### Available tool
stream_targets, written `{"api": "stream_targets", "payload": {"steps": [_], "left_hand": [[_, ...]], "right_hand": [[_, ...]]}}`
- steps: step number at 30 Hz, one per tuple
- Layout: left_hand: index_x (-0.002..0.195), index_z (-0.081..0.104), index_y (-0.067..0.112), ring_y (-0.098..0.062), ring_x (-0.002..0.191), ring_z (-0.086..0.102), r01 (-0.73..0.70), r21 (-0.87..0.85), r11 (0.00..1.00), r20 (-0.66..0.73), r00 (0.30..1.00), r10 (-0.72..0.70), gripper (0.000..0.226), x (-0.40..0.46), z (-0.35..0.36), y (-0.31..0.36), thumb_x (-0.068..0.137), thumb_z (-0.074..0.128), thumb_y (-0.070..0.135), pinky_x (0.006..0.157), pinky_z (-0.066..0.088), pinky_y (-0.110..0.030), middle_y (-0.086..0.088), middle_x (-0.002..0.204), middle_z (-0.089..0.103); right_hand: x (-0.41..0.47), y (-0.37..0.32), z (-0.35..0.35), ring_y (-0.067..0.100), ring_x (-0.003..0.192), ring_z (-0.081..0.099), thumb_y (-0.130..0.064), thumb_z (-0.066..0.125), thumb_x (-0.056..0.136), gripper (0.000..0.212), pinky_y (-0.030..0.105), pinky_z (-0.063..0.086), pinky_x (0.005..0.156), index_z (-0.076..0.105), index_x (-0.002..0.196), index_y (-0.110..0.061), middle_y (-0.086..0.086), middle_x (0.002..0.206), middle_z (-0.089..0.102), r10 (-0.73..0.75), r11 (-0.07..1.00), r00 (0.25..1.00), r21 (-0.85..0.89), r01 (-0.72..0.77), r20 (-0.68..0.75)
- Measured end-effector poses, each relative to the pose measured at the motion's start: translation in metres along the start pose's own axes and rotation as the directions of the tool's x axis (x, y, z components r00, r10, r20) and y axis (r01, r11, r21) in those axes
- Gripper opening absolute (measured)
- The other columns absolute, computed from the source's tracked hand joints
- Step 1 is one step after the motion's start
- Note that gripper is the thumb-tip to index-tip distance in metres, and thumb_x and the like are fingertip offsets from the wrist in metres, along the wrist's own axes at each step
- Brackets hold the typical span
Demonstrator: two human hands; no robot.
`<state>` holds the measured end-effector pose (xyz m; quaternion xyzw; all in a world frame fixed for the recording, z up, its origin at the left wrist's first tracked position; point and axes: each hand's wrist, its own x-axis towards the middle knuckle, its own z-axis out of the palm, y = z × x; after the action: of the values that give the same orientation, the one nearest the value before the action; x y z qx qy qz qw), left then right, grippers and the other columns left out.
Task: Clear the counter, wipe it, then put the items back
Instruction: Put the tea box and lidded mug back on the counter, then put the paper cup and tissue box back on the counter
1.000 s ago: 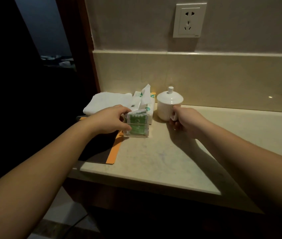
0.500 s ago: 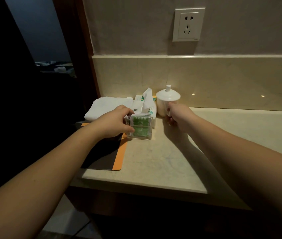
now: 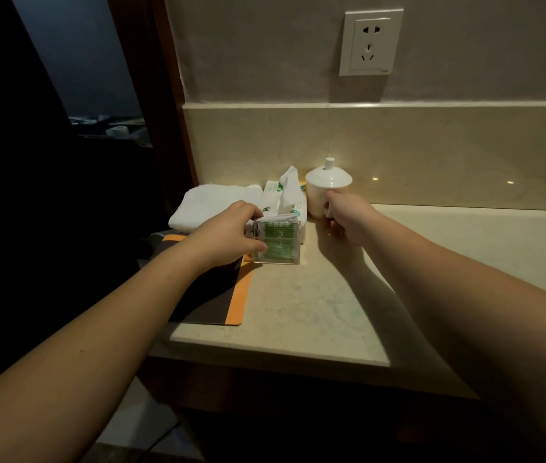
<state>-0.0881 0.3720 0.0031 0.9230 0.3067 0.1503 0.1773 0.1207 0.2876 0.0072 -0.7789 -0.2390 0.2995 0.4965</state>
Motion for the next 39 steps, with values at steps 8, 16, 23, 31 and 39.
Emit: {"api": "stream_targets", "payload": {"steps": [8,16,23,31,39], "left_hand": [[0.133,0.044,0.025,-0.004,0.091,0.049,0.015,-0.009,1.000,-0.008,1.000,-0.015,0.062,-0.001,0.004,-0.003,0.080,0.074,0.038,0.075,0.043,-0.025,0.009,0.129,0.044],[0.137,0.044,0.027,-0.012,0.115,0.042,0.029,-0.053,0.998,-0.184,0.982,-0.038,0.063,-0.015,-0.009,0.025,0.083,0.067,0.048,0.095,0.045,-0.038,0.006,0.135,0.041],[0.107,0.060,0.029,-0.001,0.094,0.053,-0.148,-0.244,0.958,-0.308,0.949,0.068,0.018,-0.050,0.012,0.134,0.091,0.060,0.037,0.072,0.044,-0.023,0.020,0.102,0.050],[0.108,0.062,0.024,-0.012,0.104,0.052,-0.288,-0.198,0.937,-0.071,0.958,0.279,0.020,-0.103,0.106,0.276,0.091,0.060,0.035,0.089,0.044,-0.032,0.007,0.112,0.054],[0.114,0.063,0.023,-0.009,0.113,0.045,-0.473,-0.162,0.866,0.241,0.832,0.500,0.028,-0.164,0.225,0.402,0.092,0.058,0.039,0.096,0.038,-0.029,0.013,0.113,0.048]], "right_hand": [[0.001,0.001,-0.004,0.023,0.066,0.051,-0.041,0.040,0.096,0.037,0.029,0.040,0.059,0.055,0.092,-0.007,0.011,0.075,0.053,0.003,1.000,1.000,-0.015,-0.002,0.029],[-0.027,0.025,-0.059,0.016,0.076,0.064,-0.038,0.051,0.090,0.029,0.028,0.051,0.059,0.058,0.104,-0.013,0.005,0.091,0.063,-0.197,0.959,0.980,-0.200,0.200,0.032],[-0.109,0.062,-0.148,0.016,0.083,0.058,-0.039,0.049,0.092,0.024,0.033,0.049,0.071,0.060,0.100,-0.020,-0.003,0.092,0.063,-0.445,0.737,0.894,-0.549,0.395,0.047],[-0.237,0.171,-0.274,0.015,0.104,0.052,-0.039,0.048,0.093,0.029,0.031,0.044,0.084,0.057,0.115,-0.022,-0.004,0.112,0.056,-0.537,0.472,0.837,-0.782,0.406,0.110],[-0.355,0.322,-0.385,0.017,0.108,0.050,-0.039,0.048,0.094,0.034,0.035,0.047,0.088,0.054,0.124,-0.022,-0.003,0.119,0.053,-0.350,0.510,0.937,-0.838,0.195,0.005]]}}
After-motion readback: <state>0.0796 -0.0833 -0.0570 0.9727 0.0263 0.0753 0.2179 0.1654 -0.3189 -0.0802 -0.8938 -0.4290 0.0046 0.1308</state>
